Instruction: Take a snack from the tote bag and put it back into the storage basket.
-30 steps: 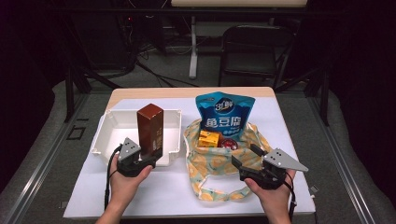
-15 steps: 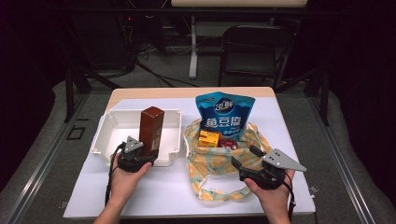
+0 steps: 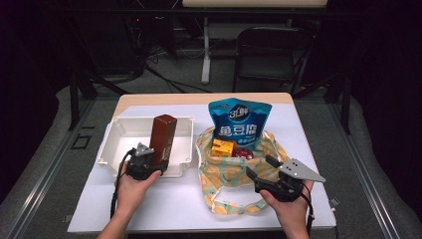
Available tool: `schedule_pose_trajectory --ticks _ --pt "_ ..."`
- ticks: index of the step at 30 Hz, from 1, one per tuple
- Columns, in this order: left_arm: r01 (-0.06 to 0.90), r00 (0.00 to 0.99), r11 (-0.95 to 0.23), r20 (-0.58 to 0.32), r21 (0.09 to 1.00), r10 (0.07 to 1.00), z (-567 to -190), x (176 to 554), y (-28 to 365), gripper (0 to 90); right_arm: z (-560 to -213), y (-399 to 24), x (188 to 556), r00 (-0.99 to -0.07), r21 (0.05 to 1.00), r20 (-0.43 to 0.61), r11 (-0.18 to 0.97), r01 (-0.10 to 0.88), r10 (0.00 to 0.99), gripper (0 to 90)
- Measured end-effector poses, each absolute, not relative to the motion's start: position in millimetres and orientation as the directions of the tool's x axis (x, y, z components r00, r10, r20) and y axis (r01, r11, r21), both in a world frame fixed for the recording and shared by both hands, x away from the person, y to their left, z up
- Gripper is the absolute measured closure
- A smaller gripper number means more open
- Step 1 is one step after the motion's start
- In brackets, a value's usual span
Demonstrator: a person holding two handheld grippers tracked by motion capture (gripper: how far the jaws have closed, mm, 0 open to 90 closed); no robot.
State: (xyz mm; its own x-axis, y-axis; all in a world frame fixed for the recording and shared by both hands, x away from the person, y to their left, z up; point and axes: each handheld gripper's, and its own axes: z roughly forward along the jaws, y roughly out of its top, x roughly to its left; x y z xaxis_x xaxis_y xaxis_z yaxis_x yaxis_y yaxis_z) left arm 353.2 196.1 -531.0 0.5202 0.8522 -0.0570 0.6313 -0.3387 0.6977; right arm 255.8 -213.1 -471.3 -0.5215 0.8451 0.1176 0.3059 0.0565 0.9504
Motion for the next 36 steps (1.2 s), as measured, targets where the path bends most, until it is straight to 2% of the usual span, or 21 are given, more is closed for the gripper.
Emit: schedule_pose_trajectory --ticks 9,36 --pt "0.657 0.547 -0.387 -0.055 0.646 0.836 -533.3 363.3 191.8 44.5 -471.6 -213.6 256.2 -0.519 0.949 0.120 0.055 0.309 0.846 22.6" --pt "0.727 0.523 -0.416 -0.048 0.546 0.851 -528.5 382.9 177.4 44.1 -471.3 -215.6 256.7 -0.513 0.949 0.124 0.050 0.312 0.849 23.0"
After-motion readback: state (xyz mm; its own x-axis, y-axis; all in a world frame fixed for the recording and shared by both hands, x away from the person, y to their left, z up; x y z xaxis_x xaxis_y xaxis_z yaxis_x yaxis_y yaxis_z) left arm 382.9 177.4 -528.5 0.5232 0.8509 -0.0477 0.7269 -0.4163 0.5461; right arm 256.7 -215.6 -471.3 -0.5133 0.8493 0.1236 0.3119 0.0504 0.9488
